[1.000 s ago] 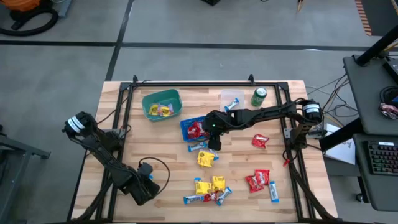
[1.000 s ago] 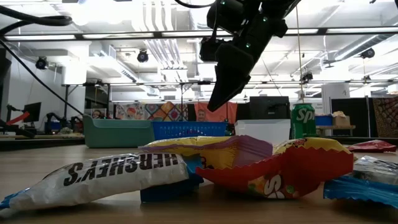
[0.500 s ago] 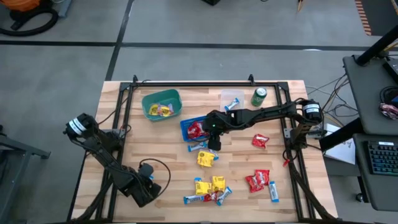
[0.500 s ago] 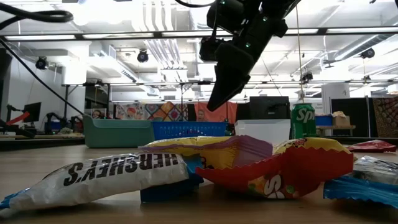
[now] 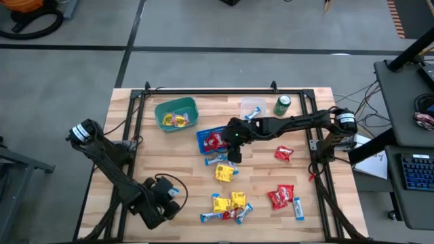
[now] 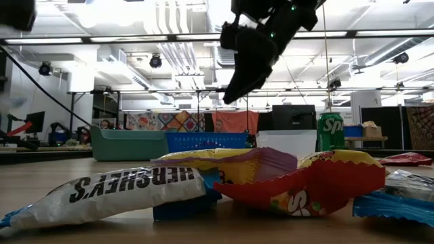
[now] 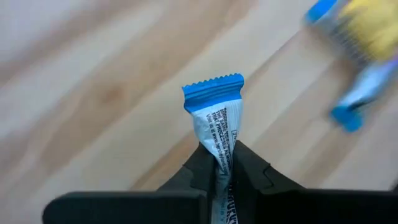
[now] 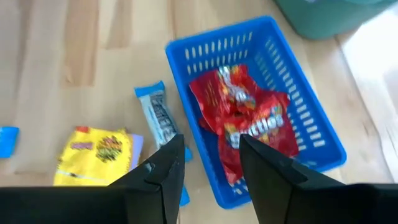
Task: Sort candy
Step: Put the hersheys bar into the transparent bin
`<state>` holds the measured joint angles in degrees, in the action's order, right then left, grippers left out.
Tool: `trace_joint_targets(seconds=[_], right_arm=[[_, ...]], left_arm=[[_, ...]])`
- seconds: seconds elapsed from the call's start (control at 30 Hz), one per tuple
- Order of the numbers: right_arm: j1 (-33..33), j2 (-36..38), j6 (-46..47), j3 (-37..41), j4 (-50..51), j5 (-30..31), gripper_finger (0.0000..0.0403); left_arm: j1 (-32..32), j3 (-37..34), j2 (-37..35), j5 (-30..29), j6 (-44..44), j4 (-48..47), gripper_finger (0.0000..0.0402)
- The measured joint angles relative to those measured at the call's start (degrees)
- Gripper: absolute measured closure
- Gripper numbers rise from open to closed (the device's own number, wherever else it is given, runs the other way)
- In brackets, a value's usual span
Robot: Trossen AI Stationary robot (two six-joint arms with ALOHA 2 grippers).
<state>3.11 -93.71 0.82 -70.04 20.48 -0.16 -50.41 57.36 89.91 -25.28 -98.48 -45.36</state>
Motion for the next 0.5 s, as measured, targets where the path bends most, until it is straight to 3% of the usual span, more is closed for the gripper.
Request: trace_joint_targets(seconds=[0.3,0.5], right_arm=[[-4.5,0.6,-0.8,0.0,-7.1,-0.1,0.0263],[-8.6,-0.3,-3.0,1.7,-25.5,-0.3,0.0262]], left_arm=[[0.3,0.2,-8.6,-24.6,16.7,0.4,0.0395],[2.5,0.2,-9.6,-39.5,30.1,2.5,0.0395]])
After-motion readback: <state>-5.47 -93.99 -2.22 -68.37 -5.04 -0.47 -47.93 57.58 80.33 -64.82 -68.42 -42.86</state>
